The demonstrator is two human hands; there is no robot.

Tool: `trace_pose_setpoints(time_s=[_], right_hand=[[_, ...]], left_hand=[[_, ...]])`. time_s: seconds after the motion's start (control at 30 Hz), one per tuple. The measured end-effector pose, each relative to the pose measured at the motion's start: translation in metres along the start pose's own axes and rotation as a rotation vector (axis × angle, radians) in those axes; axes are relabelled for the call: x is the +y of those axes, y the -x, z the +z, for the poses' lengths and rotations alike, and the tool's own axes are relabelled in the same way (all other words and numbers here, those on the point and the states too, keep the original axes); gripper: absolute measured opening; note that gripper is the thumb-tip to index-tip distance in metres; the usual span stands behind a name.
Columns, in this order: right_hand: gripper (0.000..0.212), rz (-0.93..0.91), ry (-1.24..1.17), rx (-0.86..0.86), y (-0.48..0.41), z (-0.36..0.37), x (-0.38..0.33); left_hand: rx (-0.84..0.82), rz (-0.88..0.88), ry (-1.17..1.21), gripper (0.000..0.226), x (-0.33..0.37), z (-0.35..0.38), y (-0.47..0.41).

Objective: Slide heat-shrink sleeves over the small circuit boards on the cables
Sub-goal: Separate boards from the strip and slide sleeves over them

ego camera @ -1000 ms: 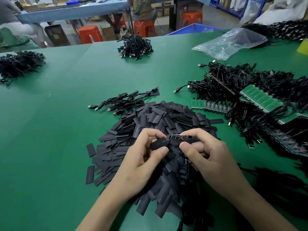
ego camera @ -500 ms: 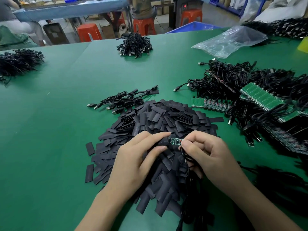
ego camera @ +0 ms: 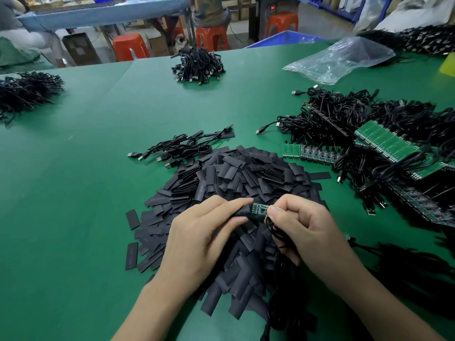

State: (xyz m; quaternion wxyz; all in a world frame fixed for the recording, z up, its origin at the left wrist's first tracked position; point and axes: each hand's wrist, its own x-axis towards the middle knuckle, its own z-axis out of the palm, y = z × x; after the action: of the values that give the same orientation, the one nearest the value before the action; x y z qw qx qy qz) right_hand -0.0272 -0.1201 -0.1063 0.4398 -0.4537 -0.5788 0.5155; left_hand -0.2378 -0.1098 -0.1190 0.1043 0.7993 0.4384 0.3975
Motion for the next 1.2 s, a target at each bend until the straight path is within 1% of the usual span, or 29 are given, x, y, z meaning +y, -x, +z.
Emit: trace_pose_setpoints(time_s=[0.23, 0.43, 0.57, 0.87, 1.07, 1.2], right_hand=[[0.031, -0.008, 0.072, -0.008, 0.002, 0.0, -0.003], [0.031, 0.007, 0.166, -0.014, 0.001, 0.0, -0.002], [0.031, 0.021, 0.201, -0.027, 0.001, -0.001, -0.003], [0.029, 0.054, 0.177, -0.056, 0.0, -0.004, -0.004], [0.029, 0.093, 0.147, -0.06, -0.001, -0.006, -0.002], [0.029, 0.112, 0.11, -0.039, -0.001, -0.004, 0.003]], left_hand=[[-0.025, 0.003, -0.062, 0.029, -0.001, -0.001, 0.0], [-0.139, 0.142, -0.245, 0.032, -0.002, -0.01, -0.005], [-0.208, 0.169, -0.269, 0.034, 0.0, -0.013, -0.007], [-0.307, 0.108, -0.174, 0.036, -0.001, -0.015, -0.007], [-0.301, 0.135, -0.237, 0.037, 0.002, -0.014, -0.008], [-0.269, 0.134, -0.248, 0.038, 0.004, -0.011, -0.007]])
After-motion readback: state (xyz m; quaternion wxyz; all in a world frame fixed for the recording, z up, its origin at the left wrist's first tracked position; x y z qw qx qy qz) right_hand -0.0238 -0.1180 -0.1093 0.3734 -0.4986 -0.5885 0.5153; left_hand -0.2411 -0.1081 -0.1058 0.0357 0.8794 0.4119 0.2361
